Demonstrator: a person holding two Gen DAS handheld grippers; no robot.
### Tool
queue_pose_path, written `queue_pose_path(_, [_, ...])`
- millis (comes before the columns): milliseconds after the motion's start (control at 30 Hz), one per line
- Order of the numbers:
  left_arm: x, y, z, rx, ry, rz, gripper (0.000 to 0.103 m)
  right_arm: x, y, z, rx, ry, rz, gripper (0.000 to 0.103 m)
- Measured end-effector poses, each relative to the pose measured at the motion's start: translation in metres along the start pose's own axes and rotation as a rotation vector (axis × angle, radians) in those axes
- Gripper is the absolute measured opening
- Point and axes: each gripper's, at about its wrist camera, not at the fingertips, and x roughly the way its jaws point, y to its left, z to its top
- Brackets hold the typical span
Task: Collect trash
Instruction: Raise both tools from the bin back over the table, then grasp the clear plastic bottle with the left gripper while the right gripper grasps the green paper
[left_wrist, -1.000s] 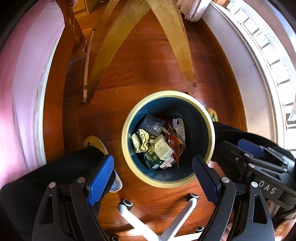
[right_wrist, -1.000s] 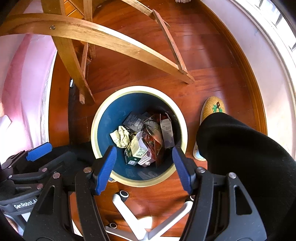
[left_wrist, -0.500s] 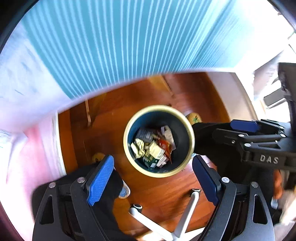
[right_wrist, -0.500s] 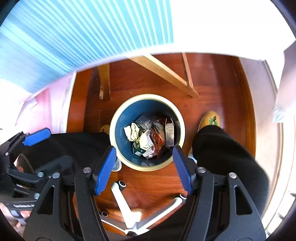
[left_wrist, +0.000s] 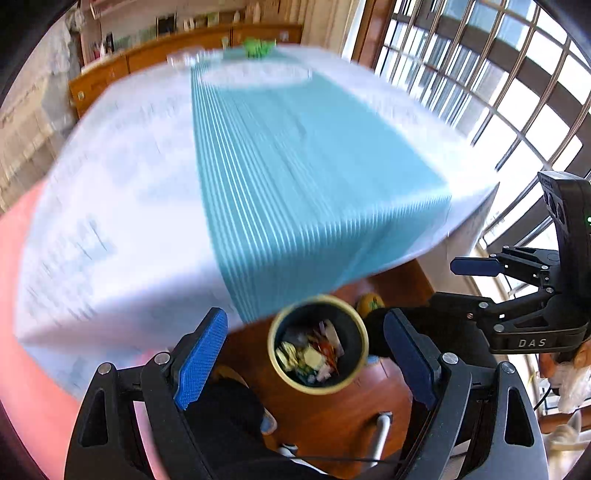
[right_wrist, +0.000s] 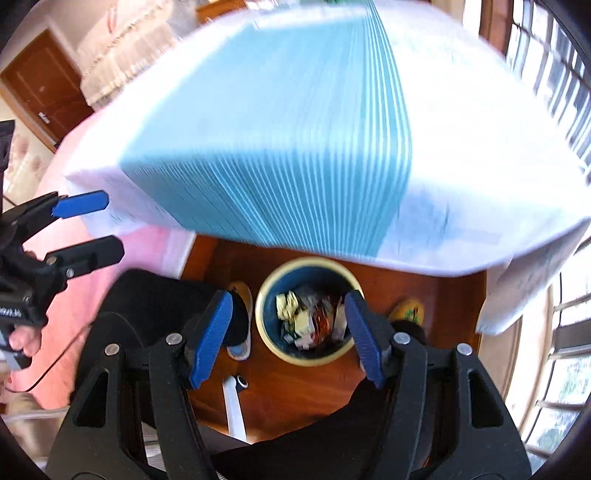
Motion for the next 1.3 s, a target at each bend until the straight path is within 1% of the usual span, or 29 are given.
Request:
queue_pose_path(100, [-0.028, 0.005, 0.029, 0.022, -0.040, 0.023, 0.088, -0.029, 0.007, 0.028, -0.025, -0.052, 0.008, 0.061])
queue_pose_path(200, [-0.058, 0.013, 0.065, 0.051, -0.094, 0.074, 0.090, -0.054, 0.010, 0.059, -0.034, -0.104, 0.013, 0.061])
queue_pose_path(367, [-0.095, 0.033, 0.128, 0.058, -0.154, 0.147, 0.091, -0.089, 0.011, 0.124, -0.027, -0.203, -0.003, 0.061])
queue_pose_path(533, [-0.110, 0.059, 0.200, 0.053, -0.174, 0.204, 0.091, -0.121, 0.003, 0.204, 0.003, -0.294, -0.002, 0.061])
queue_pose_path(667, [-0.108, 0.088, 0.262, 0.040, -0.180, 0.244, 0.091, -0.125, -0.004, 0.277, 0.029, -0.328, -0.014, 0.061])
queue_pose_path(733, [-0.096, 0.106, 0.301, 0.038, -0.172, 0.259, 0.091, -0.119, -0.009, 0.314, 0.044, -0.333, -0.026, 0.061])
queue_pose_path(800, [-0.083, 0.119, 0.329, 0.048, -0.162, 0.276, 0.091, -0.107, -0.016, 0.353, 0.047, -0.331, -0.048, 0.061])
queue_pose_path(867, [-0.063, 0.135, 0.365, 0.073, -0.141, 0.287, 0.091, -0.087, -0.025, 0.386, 0.060, -0.324, -0.064, 0.061])
queue_pose_path(933, [-0.042, 0.146, 0.393, 0.105, -0.123, 0.306, 0.091, -0.066, -0.033, 0.416, 0.071, -0.312, -0.071, 0.061])
queue_pose_path(1033, [0.002, 0.167, 0.436, 0.151, -0.096, 0.332, 0.091, -0.024, -0.049, 0.460, 0.094, -0.286, -0.082, 0.062])
queue_pose_path(1100, [0.032, 0.183, 0.459, 0.153, -0.067, 0.320, 0.091, 0.008, -0.061, 0.482, 0.117, -0.261, -0.082, 0.062])
queue_pose_path(1200, [0.076, 0.195, 0.472, 0.173, -0.031, 0.306, 0.091, 0.060, -0.078, 0.514, 0.152, -0.224, -0.090, 0.062])
queue_pose_path(1300, [0.121, 0.209, 0.490, 0.204, 0.003, 0.287, 0.091, 0.107, -0.096, 0.535, 0.186, -0.189, -0.097, 0.062])
